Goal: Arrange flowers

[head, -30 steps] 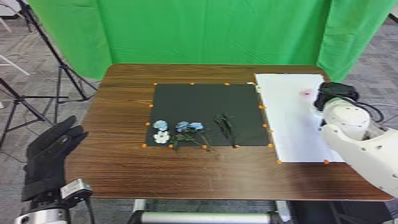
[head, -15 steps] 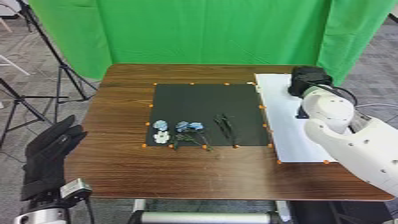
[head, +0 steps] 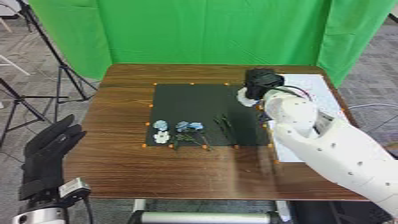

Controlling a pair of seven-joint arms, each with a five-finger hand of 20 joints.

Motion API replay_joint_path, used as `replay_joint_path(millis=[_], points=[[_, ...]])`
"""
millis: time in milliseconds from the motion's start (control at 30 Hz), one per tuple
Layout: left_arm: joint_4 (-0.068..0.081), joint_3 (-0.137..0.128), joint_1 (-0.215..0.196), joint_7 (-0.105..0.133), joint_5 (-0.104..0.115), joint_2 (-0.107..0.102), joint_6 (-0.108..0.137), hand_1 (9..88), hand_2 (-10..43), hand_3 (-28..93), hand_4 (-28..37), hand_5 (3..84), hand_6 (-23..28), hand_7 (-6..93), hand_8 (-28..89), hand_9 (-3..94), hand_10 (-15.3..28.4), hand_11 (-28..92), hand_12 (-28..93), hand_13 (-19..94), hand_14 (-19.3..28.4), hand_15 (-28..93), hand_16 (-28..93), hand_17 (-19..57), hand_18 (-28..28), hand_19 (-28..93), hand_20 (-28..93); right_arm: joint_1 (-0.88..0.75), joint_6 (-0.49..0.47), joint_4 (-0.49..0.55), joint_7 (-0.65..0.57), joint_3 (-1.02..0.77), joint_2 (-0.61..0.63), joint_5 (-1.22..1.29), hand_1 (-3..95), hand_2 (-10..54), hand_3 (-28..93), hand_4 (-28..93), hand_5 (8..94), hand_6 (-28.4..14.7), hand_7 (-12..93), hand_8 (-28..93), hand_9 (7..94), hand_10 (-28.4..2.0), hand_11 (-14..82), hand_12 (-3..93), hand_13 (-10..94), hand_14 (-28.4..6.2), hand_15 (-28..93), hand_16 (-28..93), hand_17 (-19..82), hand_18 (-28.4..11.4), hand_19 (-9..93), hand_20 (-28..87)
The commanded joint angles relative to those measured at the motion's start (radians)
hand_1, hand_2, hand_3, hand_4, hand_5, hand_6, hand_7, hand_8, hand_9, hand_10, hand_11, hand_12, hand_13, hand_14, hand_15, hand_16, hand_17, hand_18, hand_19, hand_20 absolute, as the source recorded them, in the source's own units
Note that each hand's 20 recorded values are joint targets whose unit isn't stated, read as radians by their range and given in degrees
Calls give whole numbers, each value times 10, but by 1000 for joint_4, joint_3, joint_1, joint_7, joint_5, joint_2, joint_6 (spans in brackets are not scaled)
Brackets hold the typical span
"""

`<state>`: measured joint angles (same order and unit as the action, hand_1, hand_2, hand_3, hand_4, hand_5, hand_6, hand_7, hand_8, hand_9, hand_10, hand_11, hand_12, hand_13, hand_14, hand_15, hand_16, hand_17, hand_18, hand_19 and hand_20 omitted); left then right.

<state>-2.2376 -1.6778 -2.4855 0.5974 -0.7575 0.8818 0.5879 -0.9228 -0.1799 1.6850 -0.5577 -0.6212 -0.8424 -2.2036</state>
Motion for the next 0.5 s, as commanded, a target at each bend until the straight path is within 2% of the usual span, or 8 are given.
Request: replay_joint_path(millis=[33,400,500], points=[[-7,-3,-9,-12,-7,5,-12,271,32,839,-160,408,101,180,-111,370,198,377,79,255,271,628,-158,-90,217,575,28,-10,-31,16,42,34,-105,-62,549,-95,757,-283,793,2,308,60,910,-38,200,393,786,-55,796,226,219,-170,791,2],[-8,-15,2,-50,-38,33,-31,271,32,840,-160,408,101,180,-112,370,199,376,79,255,272,628,-158,-90,218,575,27,-25,-65,-3,53,44,-151,-91,548,-95,758,-283,792,1,310,60,909,-39,200,393,785,-55,795,226,217,-169,791,-4],[-7,-16,7,-56,-44,36,-38,271,32,840,-160,409,101,179,-111,369,199,375,79,255,272,628,-158,-90,218,576,27,1,-45,-20,35,86,-144,-94,546,-95,760,-283,787,2,311,57,906,-41,197,397,778,-57,794,228,211,-168,786,-5]])
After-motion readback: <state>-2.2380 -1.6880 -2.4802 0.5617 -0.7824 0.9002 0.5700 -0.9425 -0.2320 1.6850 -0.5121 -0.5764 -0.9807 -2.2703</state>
